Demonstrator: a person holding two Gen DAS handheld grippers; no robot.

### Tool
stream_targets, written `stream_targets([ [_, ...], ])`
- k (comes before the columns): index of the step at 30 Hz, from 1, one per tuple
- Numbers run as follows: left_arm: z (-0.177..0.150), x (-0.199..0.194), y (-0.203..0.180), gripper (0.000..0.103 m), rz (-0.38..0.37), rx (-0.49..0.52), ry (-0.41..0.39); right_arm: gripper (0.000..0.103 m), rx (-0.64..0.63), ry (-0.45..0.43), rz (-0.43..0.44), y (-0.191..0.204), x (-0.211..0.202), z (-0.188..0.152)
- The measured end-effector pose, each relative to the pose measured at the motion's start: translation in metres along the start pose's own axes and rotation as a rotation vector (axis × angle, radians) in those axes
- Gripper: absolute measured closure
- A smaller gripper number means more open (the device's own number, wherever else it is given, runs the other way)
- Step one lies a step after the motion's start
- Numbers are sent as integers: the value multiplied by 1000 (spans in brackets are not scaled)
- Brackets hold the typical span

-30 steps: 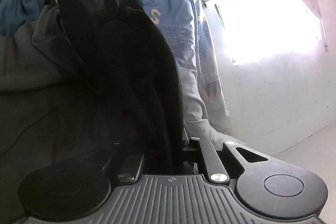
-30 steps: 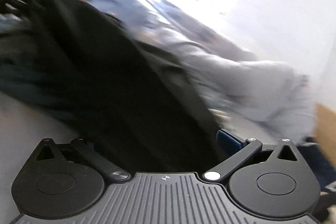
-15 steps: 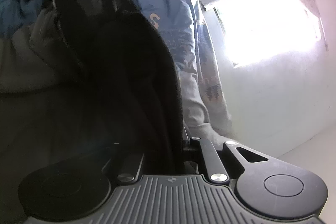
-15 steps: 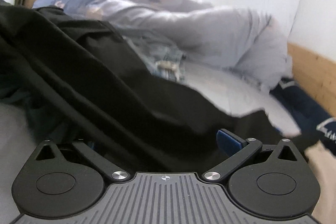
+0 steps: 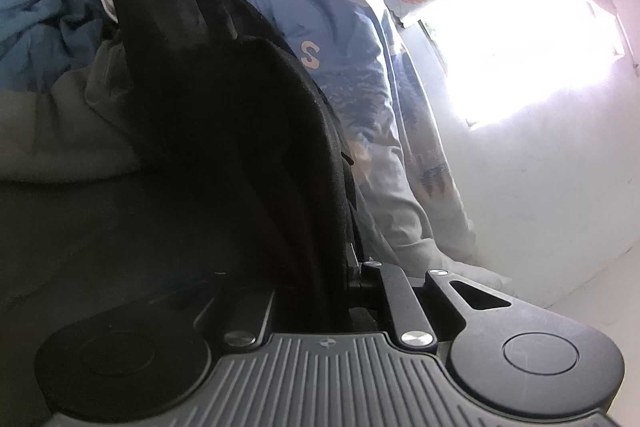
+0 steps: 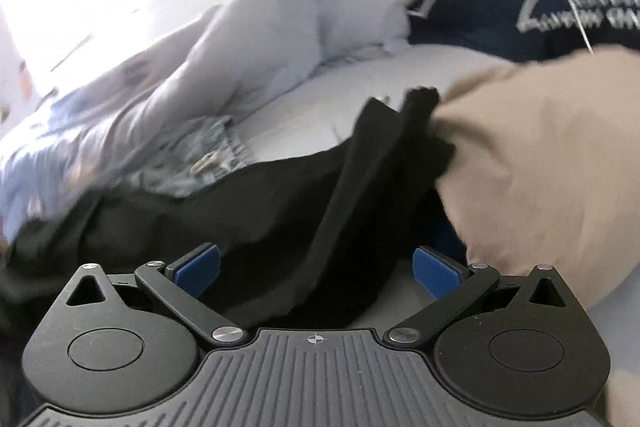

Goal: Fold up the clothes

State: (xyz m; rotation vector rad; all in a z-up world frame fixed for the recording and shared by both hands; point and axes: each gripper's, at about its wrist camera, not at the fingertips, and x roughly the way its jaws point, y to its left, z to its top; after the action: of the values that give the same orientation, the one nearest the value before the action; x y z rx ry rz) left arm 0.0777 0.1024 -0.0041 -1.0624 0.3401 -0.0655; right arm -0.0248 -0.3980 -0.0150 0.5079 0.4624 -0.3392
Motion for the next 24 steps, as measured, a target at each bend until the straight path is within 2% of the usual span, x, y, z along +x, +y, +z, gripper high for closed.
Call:
stream_targets([
  [4, -1, -1, 0, 90, 4, 5, -3, 0, 48, 13, -83, -2, 32, -1],
  [10, -1, 2, 3, 90, 9, 3, 0, 0, 85, -17, -148, -3, 71, 8],
  [13, 0, 2, 4, 90, 12, 7, 8, 0, 120, -43, -167, -1, 74, 8],
  [21, 4, 0, 10, 89, 20, 19, 30, 0, 131, -92, -113, 17, 69, 10],
  [24, 5, 0, 12, 89, 20, 24, 40, 0, 134, -92, -119, 13, 73, 13],
])
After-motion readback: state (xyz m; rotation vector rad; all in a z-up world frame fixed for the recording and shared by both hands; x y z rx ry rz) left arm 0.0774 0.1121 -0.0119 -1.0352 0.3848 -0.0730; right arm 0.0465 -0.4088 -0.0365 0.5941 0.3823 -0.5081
